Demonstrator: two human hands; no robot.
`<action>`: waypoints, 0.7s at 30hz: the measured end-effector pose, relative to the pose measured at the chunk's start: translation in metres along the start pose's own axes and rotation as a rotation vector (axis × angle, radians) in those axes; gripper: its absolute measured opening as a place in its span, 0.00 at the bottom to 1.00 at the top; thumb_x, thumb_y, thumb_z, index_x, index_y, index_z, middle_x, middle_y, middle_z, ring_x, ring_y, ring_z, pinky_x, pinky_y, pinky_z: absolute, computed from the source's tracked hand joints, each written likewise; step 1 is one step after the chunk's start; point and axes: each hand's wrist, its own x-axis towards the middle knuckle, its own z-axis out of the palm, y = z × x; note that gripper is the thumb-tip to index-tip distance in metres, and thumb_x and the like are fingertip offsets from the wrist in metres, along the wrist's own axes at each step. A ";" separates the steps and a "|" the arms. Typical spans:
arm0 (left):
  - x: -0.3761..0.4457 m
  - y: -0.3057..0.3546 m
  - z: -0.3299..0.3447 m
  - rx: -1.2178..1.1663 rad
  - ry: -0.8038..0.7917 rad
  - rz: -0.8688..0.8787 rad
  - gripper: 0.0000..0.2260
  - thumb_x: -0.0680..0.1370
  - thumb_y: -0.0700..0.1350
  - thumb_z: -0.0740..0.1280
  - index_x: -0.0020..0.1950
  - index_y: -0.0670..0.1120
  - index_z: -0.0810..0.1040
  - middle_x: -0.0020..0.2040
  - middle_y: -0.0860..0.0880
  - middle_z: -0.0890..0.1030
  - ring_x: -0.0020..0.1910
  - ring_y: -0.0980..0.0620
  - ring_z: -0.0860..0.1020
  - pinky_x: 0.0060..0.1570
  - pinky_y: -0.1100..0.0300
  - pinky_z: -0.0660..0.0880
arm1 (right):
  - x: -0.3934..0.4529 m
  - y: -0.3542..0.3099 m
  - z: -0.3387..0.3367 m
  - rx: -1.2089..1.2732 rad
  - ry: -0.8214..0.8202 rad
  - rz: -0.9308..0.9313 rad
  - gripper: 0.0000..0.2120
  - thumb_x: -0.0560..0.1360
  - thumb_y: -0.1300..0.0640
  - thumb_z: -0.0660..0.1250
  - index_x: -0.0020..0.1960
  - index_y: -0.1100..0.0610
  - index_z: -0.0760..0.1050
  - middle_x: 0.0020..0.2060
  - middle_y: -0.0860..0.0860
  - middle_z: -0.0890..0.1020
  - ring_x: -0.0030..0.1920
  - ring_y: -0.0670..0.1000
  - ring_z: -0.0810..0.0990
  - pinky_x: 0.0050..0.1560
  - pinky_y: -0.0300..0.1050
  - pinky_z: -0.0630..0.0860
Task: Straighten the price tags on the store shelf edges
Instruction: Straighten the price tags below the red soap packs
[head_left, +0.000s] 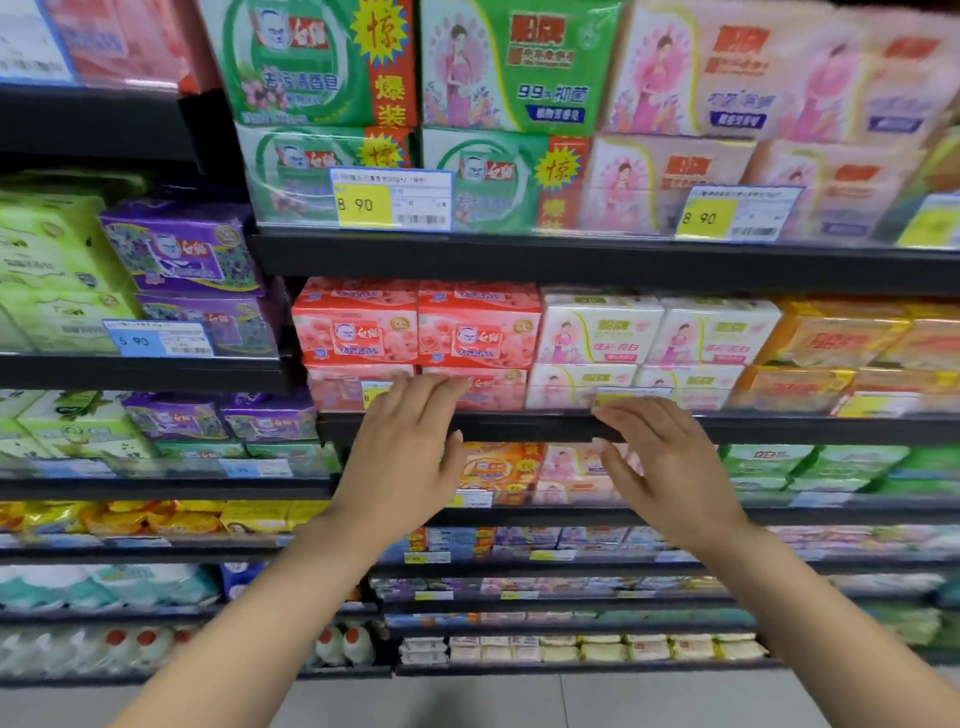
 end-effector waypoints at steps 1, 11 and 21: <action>0.004 0.007 0.004 0.002 -0.016 0.030 0.20 0.74 0.45 0.62 0.66 0.42 0.72 0.59 0.46 0.75 0.59 0.47 0.70 0.61 0.51 0.68 | -0.004 0.005 -0.004 -0.016 -0.005 0.037 0.19 0.77 0.49 0.59 0.58 0.60 0.78 0.53 0.55 0.80 0.54 0.57 0.77 0.55 0.53 0.74; 0.046 0.061 0.033 -0.094 -0.153 0.298 0.20 0.72 0.44 0.64 0.64 0.43 0.73 0.60 0.46 0.75 0.58 0.46 0.72 0.61 0.53 0.66 | -0.043 0.028 -0.046 -0.124 -0.058 0.309 0.19 0.76 0.48 0.60 0.61 0.58 0.77 0.56 0.55 0.79 0.58 0.59 0.76 0.54 0.56 0.75; 0.087 0.157 0.064 -0.222 -0.187 0.537 0.21 0.74 0.48 0.55 0.65 0.43 0.72 0.60 0.48 0.74 0.58 0.48 0.72 0.61 0.53 0.68 | -0.094 0.063 -0.111 -0.300 -0.048 0.456 0.16 0.76 0.51 0.61 0.58 0.59 0.77 0.52 0.55 0.80 0.53 0.59 0.77 0.51 0.55 0.75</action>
